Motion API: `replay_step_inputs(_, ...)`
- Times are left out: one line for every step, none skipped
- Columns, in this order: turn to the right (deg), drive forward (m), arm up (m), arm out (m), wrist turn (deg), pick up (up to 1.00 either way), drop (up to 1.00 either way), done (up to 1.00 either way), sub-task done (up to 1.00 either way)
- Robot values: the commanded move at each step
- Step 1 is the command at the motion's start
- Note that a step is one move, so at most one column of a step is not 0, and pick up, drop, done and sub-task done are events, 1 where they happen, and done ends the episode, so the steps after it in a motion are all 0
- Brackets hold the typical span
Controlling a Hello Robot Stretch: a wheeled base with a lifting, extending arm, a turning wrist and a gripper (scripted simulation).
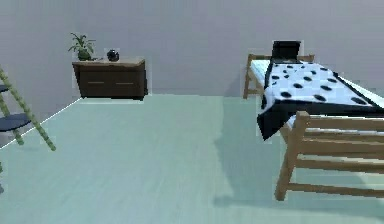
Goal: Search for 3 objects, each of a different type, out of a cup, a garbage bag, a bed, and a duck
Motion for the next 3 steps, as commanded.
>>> replay_step_inputs(0.0, 0.15, 0.0, 0.0, 0.0, 0.0, 0.0, 0.0, 0.0)
replay_step_inputs(-45.0, 0.0, 0.0, 0.0, 0.0, 0.0, 0.0, 0.0, 0.0)
replay_step_inputs(-36.0, 0.0, 0.0, 0.0, 0.0, 0.0, 0.0, 0.0, 0.0)
